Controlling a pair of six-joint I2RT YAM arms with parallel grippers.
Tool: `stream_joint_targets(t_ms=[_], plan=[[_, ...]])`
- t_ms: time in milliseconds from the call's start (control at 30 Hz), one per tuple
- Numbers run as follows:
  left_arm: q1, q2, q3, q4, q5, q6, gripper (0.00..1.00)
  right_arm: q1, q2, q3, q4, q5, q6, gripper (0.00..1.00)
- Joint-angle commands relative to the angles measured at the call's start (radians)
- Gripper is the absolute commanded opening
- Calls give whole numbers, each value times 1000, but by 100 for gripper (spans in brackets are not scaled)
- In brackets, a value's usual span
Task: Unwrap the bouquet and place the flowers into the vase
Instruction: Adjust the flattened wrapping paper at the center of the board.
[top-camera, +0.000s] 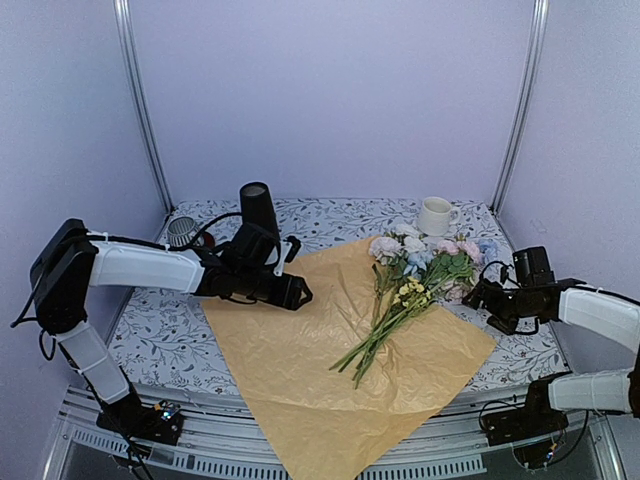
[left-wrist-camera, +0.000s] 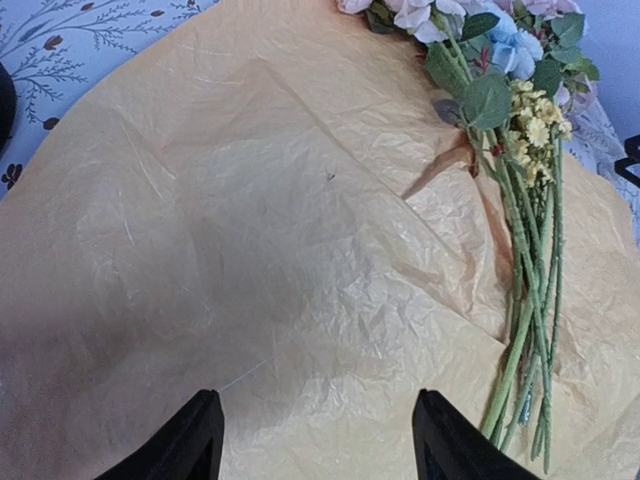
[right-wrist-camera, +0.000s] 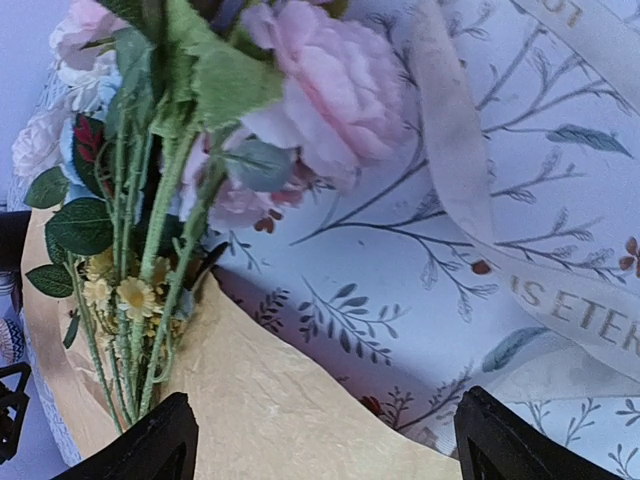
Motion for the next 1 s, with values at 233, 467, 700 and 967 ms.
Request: stream_joint_targets(t_ms=[233,467,700,967], plan=[[-27,-36,-33,25,0,-19,67,-26,-88,-124,-62,61,201,87],[-40,-37,-30,28,-5,-29,67,-24,-200,-99,-216,140,215,87],[-51,-27,-21,31,-8,-35,67,-26,-295,-120,-300,129,262,86],[-51,-38,-23,29,-17,-39,67,-25,-306,-170,-287,16,262,85]])
